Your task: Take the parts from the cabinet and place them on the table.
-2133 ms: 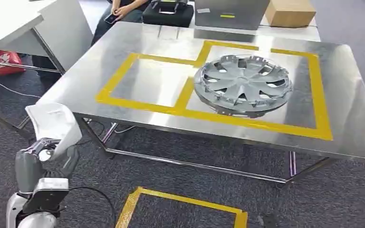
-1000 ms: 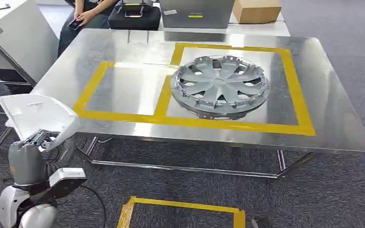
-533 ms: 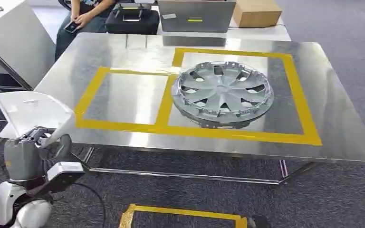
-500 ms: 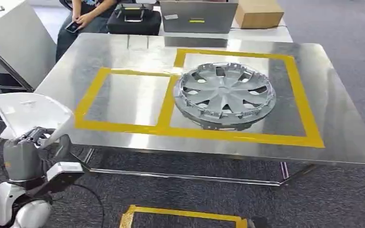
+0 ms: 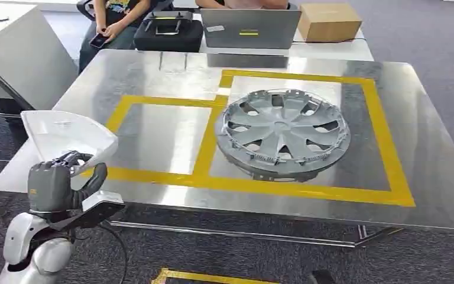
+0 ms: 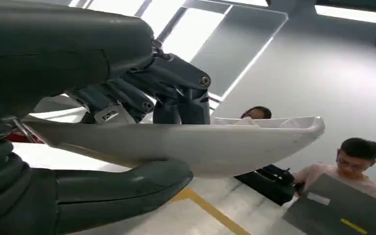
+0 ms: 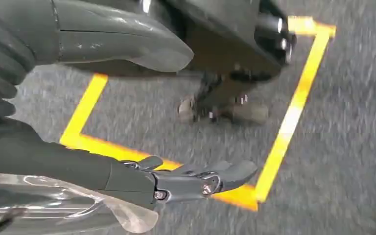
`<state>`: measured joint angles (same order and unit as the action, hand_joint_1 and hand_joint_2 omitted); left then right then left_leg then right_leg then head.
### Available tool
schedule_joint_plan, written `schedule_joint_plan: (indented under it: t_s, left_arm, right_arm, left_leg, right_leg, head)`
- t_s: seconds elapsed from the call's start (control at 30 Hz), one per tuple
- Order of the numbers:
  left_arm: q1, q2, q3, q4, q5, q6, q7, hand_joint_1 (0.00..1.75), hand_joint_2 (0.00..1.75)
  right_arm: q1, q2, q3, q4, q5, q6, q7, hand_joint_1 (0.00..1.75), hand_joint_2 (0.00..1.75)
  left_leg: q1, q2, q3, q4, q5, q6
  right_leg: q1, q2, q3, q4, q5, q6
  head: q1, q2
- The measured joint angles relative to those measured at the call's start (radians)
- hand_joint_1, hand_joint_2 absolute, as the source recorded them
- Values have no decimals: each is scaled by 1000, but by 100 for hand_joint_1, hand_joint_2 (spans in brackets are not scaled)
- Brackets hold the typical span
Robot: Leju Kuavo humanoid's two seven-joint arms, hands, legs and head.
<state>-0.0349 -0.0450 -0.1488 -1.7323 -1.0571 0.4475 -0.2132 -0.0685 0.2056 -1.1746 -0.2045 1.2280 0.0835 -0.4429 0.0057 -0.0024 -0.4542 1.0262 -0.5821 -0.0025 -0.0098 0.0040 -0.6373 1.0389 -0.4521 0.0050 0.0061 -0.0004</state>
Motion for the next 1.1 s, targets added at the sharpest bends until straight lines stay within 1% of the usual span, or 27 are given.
schedule_joint_plan:
  t_s: [0.03, 0.07, 0.13, 0.17, 0.2, 0.23, 0.27, 0.3, 0.33, 0.37, 0.4, 0.43, 0.47, 0.5, 0.53, 0.63, 0.7, 0.73, 0.87, 0.97, 1.1]
  left_arm:
    - [-2, 2, -1, 1, -5, -1, 1, 175, 175]
    - [-5, 5, -3, 3, -9, -2, 3, 175, 175]
    - [-6, 7, -6, 8, -14, -3, 6, 175, 175]
    - [-6, 8, -9, 11, -15, -5, 7, 175, 175]
    - [-6, 10, -12, 14, -20, -5, 8, 175, 175]
    - [-6, 11, -14, 16, -24, -5, 8, 175, 175]
    - [-6, 13, -16, 18, -24, -5, 9, 175, 175]
    - [-6, 15, -18, 18, -26, -5, 11, 175, 175]
    - [-6, 16, -19, 18, -26, -5, 12, 175, 175]
    - [-8, 18, -20, 19, -27, -5, 15, 175, 175]
    - [-10, 18, -22, 21, -30, -7, 16, 175, 175]
    - [-10, 18, -24, 21, -33, -11, 17, 175, 175]
    - [-12, 18, -26, 23, -35, -20, 18, 175, 175]
    - [-16, 23, -27, 26, -38, -30, 18, 175, 175]
    - [-22, 25, -27, 29, -43, -38, 19, 175, 175]
    - [-36, 32, -28, 44, -63, -63, 25, 175, 175]
    - [-70, 40, -33, 74, -99, -94, 47, 175, 175]
    - [-93, 47, -36, 97, -114, -111, 60, 175, 175]
    - [-200, 68, -39, 202, -142, -166, 81, 175, 175]
    - [-281, 85, -51, 301, -202, -209, 94, 175, 175]
    - [-373, 93, -80, 435, -266, -236, 108, 175, 175]
  right_arm:
    - [-2, 0, 0, 0, 0, 0, 0, 0, 175]
    - [-3, 0, 0, 0, 0, -1, 0, 0, 175]
    - [-3, 0, 0, 0, 1, 0, 0, 0, 175]
    - [-2, 0, 1, 0, 1, 0, 1, 0, 175]
    - [-1, 0, 1, 0, 2, -1, 2, 0, 175]
    - [-1, 0, 1, 0, 2, 0, 2, 0, 175]
    - [-1, 0, 1, 0, 2, 0, 2, 0, 175]
    - [-2, 0, 2, 0, 2, -1, 2, 0, 175]
    - [-1, 0, 2, 1, 2, 0, 2, 0, 175]
    - [-3, 0, 3, 2, 3, -1, 2, 0, 175]
    - [-3, 0, 5, 2, 3, -1, 3, 0, 175]
    - [-3, 0, 8, 2, 5, -1, 4, 0, 175]
    - [-2, 0, 8, 2, 7, 0, 5, 0, 175]
    - [-2, 0, 10, 2, 11, 0, 6, 0, 175]
    - [-3, 0, 13, 2, 12, 0, 8, 0, 175]
    - [-6, 0, 20, 2, 21, 3, 11, 0, 175]
    - [-12, 0, 27, 3, 34, 11, 18, 0, 175]
    - [-16, 0, 32, 3, 40, 14, 21, 0, 175]
    - [-30, 0, 50, 3, 54, 21, 31, 0, 175]
    - [-39, 0, 65, 3, 64, 30, 40, 0, 175]
    - [-56, -10, 87, 3, 84, 84, 56, 0, 175]
  left_leg:
    - [1, 0, -20, 44, -1, -4]
    - [1, 0, -57, 110, -20, -9]
    - [3, 0, -138, 241, -97, -18]
    - [3, 0, -173, 285, -121, -20]
    - [3, 0, -188, 287, -111, -21]
    - [3, 0, -182, 248, -70, -20]
    - [3, 0, -159, 173, -10, -16]
    - [2, 0, -130, 86, 50, -10]
    - [1, 0, -110, 14, 90, -5]
    - [-5, 0, -113, 8, 55, -3]
    - [-7, 0, -117, 5, 47, 2]
    - [-5, -1, -116, -1, 83, 3]
    - [-4, 0, -114, -1, 79, -10]
    - [-6, -1, -114, 0, 85, 0]
    - [-7, -1, -115, 0, 84, 2]
    - [-7, -1, -115, 0, 85, 4]
    - [-8, -2, -115, 0, 85, 5]
    - [-9, -2, -116, 0, 85, 8]
    - [-9, -2, -116, 1, 85, 9]
    - [-9, -2, -116, 1, 85, 9]
    - [-9, -1, -116, 1, 86, 9]
  right_leg:
    - [-1, 0, 7, -6, -2, -3]
    - [-1, 0, 11, -9, -5, -8]
    - [0, 1, 16, -9, -13, -15]
    - [0, 2, 19, -9, -16, -16]
    - [0, 4, 23, -9, -20, -16]
    - [1, 6, 29, -9, -23, -15]
    - [1, 8, 37, -9, -27, -14]
    - [1, 10, 44, -9, -30, -12]
    - [1, 10, 45, -10, -32, -9]
    - [3, 11, 44, -9, -31, -4]
    - [2, 11, 38, -9, -32, 3]
    - [4, 10, 36, -6, -40, 7]
    - [4, 10, 36, -8, -48, -13]
    - [5, 9, 41, -8, -37, -6]
    - [3, 9, 42, -12, -37, 4]
    - [3, 9, 46, -19, -33, 9]
    - [2, 9, 47, -21, -31, 11]
    - [1, 9, 47, -23, -30, 14]
    - [1, 10, 47, -23, -28, 16]
    - [1, 10, 46, -23, -28, 17]
    - [1, 10, 46, -23, -28, 17]
  head:
    - [0, 0]
    - [-2, 0]
    - [0, 0]
    - [0, 0]
    - [0, 0]
    - [-1, 0]
    - [-1, 0]
    - [-1, 0]
    - [-1, 0]
    - [1, 0]
    - [-1, 0]
    - [2, 0]
    - [2, 0]
    - [2, 0]
    - [0, 0]
    - [2, 0]
    - [2, 0]
    - [1, 0]
    - [1, 0]
    - [2, 0]
    - [1, 0]
